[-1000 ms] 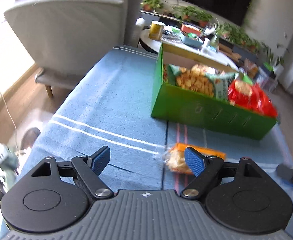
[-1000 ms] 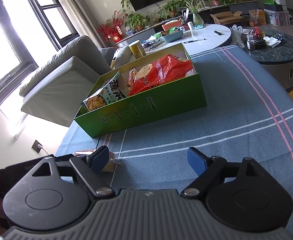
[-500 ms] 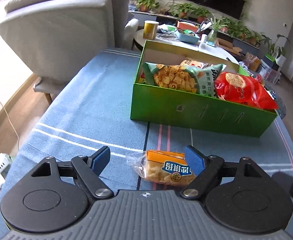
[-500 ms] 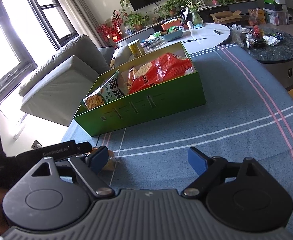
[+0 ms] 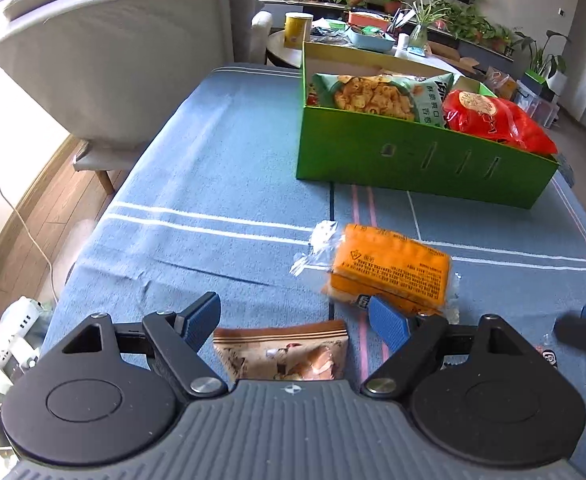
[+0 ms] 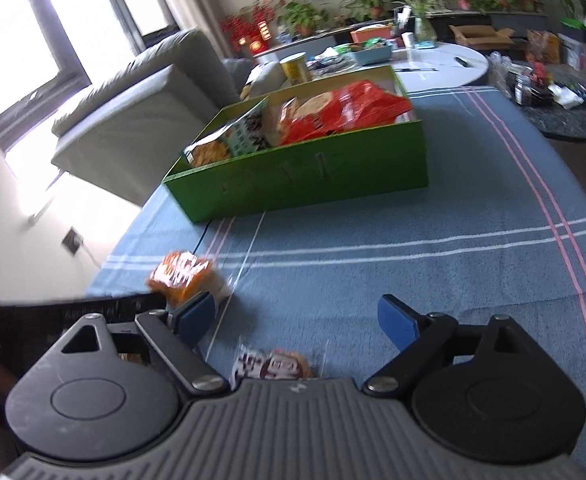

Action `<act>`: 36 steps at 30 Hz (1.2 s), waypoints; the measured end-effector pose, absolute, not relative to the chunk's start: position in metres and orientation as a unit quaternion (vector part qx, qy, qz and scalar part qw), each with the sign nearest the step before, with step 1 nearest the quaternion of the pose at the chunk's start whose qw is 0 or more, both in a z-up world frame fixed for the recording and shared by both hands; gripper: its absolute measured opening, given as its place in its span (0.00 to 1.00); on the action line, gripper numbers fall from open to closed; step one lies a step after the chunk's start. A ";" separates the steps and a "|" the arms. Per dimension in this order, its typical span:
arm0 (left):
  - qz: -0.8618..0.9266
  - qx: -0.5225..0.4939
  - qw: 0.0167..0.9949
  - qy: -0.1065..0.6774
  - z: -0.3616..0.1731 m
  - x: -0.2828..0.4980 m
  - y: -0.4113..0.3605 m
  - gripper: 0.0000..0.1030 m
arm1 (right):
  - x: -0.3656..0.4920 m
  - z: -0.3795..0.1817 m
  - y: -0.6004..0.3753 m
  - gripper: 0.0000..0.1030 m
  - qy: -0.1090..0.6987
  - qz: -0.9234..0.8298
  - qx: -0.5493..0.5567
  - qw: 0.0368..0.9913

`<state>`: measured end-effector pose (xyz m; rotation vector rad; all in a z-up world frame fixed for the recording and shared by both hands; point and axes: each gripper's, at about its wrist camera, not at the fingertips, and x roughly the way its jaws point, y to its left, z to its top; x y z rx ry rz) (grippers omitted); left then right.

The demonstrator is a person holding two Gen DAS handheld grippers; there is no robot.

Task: Organize snacks

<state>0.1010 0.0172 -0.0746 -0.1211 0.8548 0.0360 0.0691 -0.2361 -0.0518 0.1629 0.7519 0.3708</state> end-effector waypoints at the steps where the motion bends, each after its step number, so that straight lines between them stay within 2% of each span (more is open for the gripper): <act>1: 0.016 -0.061 0.909 0.413 -0.073 0.099 0.018 0.77 | 0.066 -0.053 -0.233 0.84 0.366 0.186 0.062 0.910; 9: -0.019 -0.120 0.902 0.414 -0.056 0.088 0.020 0.77 | 0.049 -0.059 -0.226 0.84 0.382 0.206 -0.037 0.900; 19: -0.034 -0.165 0.864 0.475 -0.070 0.129 -0.007 0.77 | 0.042 -0.083 -0.208 0.84 0.401 0.207 -0.156 0.879; 36: -0.019 -0.117 0.863 0.490 -0.076 0.180 -0.033 0.77 | 0.065 -0.088 -0.208 0.85 0.380 0.180 -0.113 0.900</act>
